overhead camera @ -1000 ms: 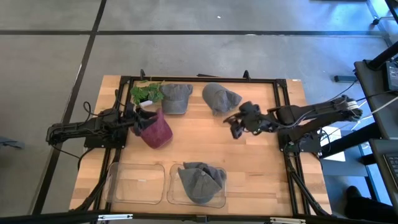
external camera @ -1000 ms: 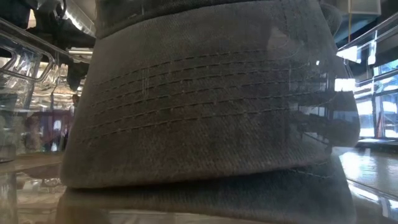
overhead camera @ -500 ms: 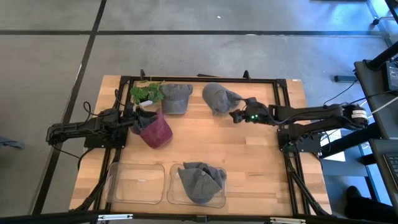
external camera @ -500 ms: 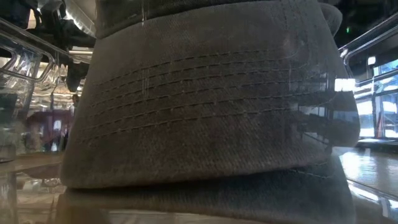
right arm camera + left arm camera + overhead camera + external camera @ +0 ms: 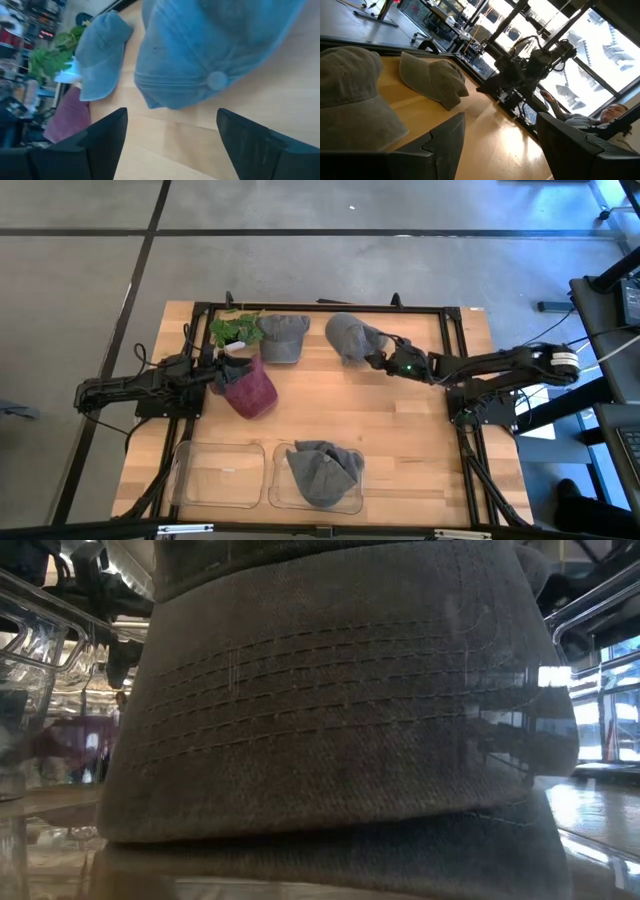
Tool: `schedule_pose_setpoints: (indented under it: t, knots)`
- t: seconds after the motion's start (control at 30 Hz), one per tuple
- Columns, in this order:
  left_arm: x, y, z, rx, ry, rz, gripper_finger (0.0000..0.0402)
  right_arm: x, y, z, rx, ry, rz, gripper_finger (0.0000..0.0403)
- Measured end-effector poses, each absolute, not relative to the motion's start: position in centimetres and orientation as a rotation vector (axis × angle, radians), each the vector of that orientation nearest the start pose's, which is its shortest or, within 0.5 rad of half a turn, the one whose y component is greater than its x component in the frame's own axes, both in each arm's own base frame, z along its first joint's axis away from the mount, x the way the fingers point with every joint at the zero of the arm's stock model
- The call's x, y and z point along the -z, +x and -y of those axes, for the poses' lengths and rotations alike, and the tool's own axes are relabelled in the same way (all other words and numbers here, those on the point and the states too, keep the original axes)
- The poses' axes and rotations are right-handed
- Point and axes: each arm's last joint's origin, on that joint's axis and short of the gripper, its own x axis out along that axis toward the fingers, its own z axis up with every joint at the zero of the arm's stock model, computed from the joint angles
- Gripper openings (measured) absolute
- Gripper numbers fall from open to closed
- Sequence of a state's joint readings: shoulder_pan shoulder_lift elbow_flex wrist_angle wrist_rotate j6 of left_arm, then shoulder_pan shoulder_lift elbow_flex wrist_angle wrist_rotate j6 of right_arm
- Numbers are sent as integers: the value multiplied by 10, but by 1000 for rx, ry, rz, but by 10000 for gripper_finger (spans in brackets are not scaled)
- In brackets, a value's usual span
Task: Pick & Place hat
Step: Put the grey cap into the right transparent bin
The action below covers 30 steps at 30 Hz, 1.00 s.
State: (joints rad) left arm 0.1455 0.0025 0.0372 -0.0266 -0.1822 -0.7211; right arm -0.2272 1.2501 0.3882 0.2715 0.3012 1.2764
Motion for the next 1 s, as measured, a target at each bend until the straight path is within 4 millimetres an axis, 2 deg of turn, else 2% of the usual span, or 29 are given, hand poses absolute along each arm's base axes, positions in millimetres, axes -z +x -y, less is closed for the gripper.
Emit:
schedule_pose_setpoints:
  t: [0.3,0.6,0.77,1.0]
  knots:
    - [-173,93,-19,-311,-714,126,237,-122,231,67,853,1271,-159,307]
    - [-173,93,-19,-310,-714,126,237,-105,240,81,879,1320,-39,297]
    - [-173,93,-19,-310,-714,125,236,-104,242,87,894,1320,-7,243]
    - [-173,93,-19,-310,-714,125,236,-104,242,87,904,1306,0,133]
